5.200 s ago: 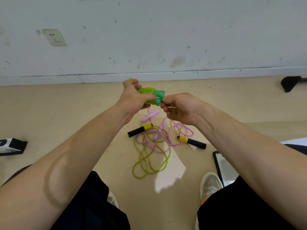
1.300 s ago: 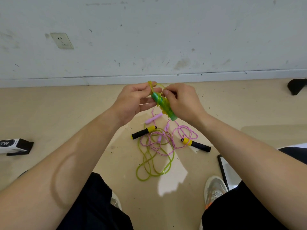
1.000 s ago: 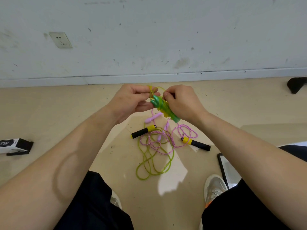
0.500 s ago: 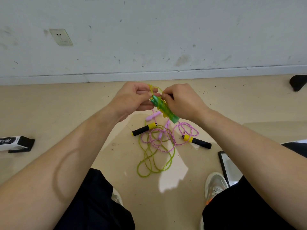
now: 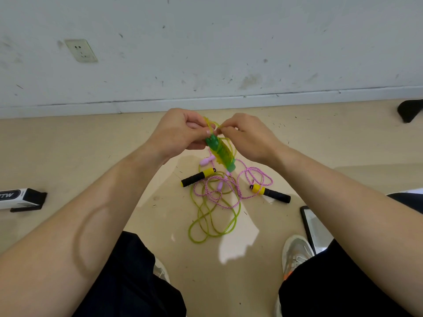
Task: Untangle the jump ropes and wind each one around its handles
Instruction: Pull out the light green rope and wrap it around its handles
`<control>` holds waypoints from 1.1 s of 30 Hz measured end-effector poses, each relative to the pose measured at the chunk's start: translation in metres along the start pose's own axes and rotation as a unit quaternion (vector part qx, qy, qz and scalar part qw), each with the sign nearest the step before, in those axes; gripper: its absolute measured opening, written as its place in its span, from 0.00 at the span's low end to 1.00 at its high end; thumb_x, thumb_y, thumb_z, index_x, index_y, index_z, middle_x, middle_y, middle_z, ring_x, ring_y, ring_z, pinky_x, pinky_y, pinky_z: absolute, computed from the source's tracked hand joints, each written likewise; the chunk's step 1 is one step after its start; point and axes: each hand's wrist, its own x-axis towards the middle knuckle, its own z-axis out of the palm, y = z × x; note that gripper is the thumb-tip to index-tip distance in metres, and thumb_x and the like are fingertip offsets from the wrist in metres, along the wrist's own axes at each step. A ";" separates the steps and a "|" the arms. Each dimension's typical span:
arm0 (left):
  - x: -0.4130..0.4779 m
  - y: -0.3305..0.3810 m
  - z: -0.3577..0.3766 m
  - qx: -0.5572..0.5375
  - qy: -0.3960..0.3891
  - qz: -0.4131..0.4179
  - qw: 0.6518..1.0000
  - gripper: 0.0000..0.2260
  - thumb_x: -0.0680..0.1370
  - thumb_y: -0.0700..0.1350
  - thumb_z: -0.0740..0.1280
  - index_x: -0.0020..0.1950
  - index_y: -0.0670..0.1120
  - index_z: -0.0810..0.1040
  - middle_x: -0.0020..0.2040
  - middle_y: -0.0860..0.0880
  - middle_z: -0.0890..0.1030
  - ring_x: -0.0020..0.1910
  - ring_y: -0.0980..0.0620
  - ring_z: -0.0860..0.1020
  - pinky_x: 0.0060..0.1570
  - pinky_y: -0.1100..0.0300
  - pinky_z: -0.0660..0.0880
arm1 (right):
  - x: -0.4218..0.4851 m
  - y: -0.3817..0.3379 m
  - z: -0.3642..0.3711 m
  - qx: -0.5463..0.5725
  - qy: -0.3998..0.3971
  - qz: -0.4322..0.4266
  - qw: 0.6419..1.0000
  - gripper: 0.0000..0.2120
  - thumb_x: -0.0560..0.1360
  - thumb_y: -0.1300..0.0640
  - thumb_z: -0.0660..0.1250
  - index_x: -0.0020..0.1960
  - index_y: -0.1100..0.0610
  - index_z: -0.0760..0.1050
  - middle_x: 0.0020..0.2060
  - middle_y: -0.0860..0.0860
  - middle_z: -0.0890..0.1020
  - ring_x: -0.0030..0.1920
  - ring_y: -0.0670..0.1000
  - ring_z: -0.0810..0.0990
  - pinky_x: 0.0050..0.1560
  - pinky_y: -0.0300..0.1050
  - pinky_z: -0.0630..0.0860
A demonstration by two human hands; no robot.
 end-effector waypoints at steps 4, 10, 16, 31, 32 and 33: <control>-0.002 -0.001 0.006 0.078 -0.021 0.021 0.996 0.02 0.75 0.36 0.74 0.45 0.42 0.84 0.40 0.44 0.86 0.42 0.48 0.84 0.44 0.56 0.83 | -0.002 -0.011 0.000 0.116 0.031 -0.013 0.993 0.10 0.78 0.44 0.64 0.48 0.49 0.79 0.41 0.47 0.83 0.38 0.42 0.78 0.41 0.41 0.75; -0.002 -0.003 0.011 0.084 -0.008 0.010 0.996 0.04 0.73 0.35 0.75 0.45 0.41 0.85 0.41 0.42 0.86 0.41 0.48 0.85 0.41 0.59 0.83 | -0.002 -0.007 0.001 0.164 -0.004 0.022 0.986 0.05 0.78 0.55 0.69 0.45 0.53 0.83 0.36 0.48 0.83 0.35 0.48 0.83 0.41 0.46 0.83; -0.001 -0.004 0.020 0.066 0.058 0.039 0.995 0.09 0.71 0.33 0.76 0.39 0.47 0.84 0.39 0.44 0.85 0.35 0.54 0.84 0.36 0.63 0.80 | 0.002 -0.004 -0.005 0.342 -0.027 0.127 0.931 0.05 0.77 0.65 0.67 0.46 0.63 0.82 0.37 0.57 0.83 0.35 0.48 0.82 0.44 0.45 0.84; -0.005 -0.007 0.047 -0.081 0.158 0.041 0.983 0.05 0.77 0.38 0.72 0.44 0.48 0.83 0.45 0.45 0.85 0.40 0.45 0.86 0.39 0.53 0.83 | 0.013 -0.001 -0.009 0.229 0.018 0.212 0.950 0.08 0.76 0.62 0.66 0.46 0.67 0.81 0.35 0.57 0.79 0.36 0.52 0.78 0.45 0.52 0.85; -0.005 -0.006 0.047 -0.070 0.167 0.047 0.982 0.05 0.78 0.38 0.71 0.45 0.47 0.83 0.46 0.46 0.84 0.39 0.46 0.86 0.39 0.54 0.83 | 0.015 0.001 -0.008 0.202 0.019 0.214 0.956 0.10 0.75 0.62 0.66 0.48 0.68 0.81 0.36 0.58 0.79 0.36 0.53 0.79 0.47 0.57 0.84; -0.005 -0.005 0.045 -0.062 0.175 0.055 0.981 0.04 0.78 0.39 0.70 0.45 0.47 0.82 0.48 0.47 0.83 0.39 0.47 0.86 0.38 0.54 0.83 | 0.016 0.003 -0.007 0.187 0.019 0.217 0.958 0.11 0.75 0.62 0.65 0.50 0.69 0.80 0.36 0.58 0.80 0.36 0.54 0.80 0.47 0.61 0.83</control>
